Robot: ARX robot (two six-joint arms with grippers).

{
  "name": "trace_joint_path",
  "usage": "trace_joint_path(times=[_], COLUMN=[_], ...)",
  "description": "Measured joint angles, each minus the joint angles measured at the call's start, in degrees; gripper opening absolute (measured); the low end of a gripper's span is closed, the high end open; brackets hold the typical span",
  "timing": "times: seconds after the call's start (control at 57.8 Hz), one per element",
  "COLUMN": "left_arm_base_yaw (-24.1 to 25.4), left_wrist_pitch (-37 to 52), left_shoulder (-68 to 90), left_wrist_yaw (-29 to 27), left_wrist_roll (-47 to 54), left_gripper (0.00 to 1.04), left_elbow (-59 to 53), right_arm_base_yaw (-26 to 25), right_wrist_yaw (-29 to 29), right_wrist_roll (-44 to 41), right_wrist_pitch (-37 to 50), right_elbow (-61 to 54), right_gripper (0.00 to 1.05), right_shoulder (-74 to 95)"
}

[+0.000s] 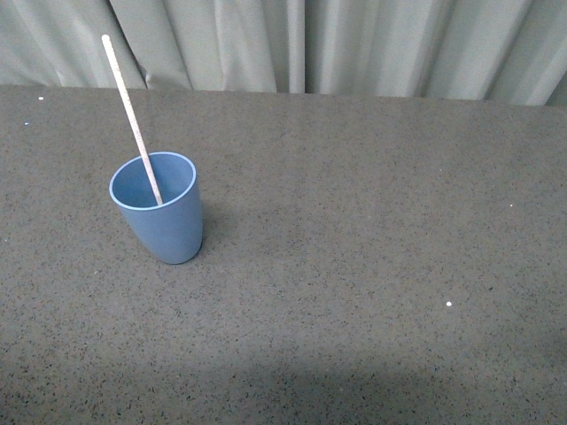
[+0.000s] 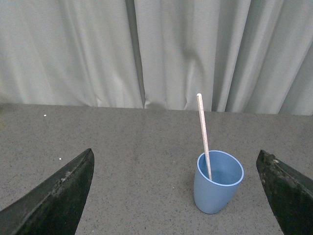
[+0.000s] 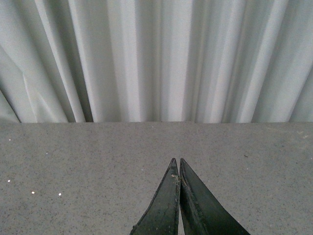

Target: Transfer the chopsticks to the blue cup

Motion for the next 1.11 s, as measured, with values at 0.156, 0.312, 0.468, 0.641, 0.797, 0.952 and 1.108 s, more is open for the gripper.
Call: trace_joint_path(times=[0.156,0.312,0.468,0.641,0.797,0.952,1.108], left_arm_base_yaw=[0.0,0.0,0.0,0.0,0.0,0.0,0.0], left_wrist_pitch=[0.0,0.0,0.0,0.0,0.0,0.0,0.0], left_shoulder=[0.0,0.0,0.0,0.0,0.0,0.0,0.0], left_wrist_yaw=[0.0,0.0,0.0,0.0,0.0,0.0,0.0], left_wrist_roll=[0.0,0.0,0.0,0.0,0.0,0.0,0.0], left_gripper=[0.98,0.98,0.98,0.98,0.98,0.98,0.98], left_elbow=[0.0,0.0,0.0,0.0,0.0,0.0,0.0], right_arm_base_yaw=[-4.1,-5.7,-5.7,-5.7,-5.7,-5.7,-5.7], right_wrist_yaw=[-5.3,-5.5,-5.6,-5.6,-5.6,-5.6,-5.6], right_wrist_roll=[0.0,0.0,0.0,0.0,0.0,0.0,0.0], right_wrist_pitch=[-5.7,-11.3,-18.7,-24.3,-27.9,-31.4,-35.0], right_elbow=[-1.1,-1.7,-2.0,-2.0,-2.0,-2.0,-2.0], right_gripper=[0.01,0.01,0.01,0.01,0.01,0.01,0.01], right_shoulder=[-6.8,-13.4,-21.6,-27.5,-31.3,-34.8,-38.5])
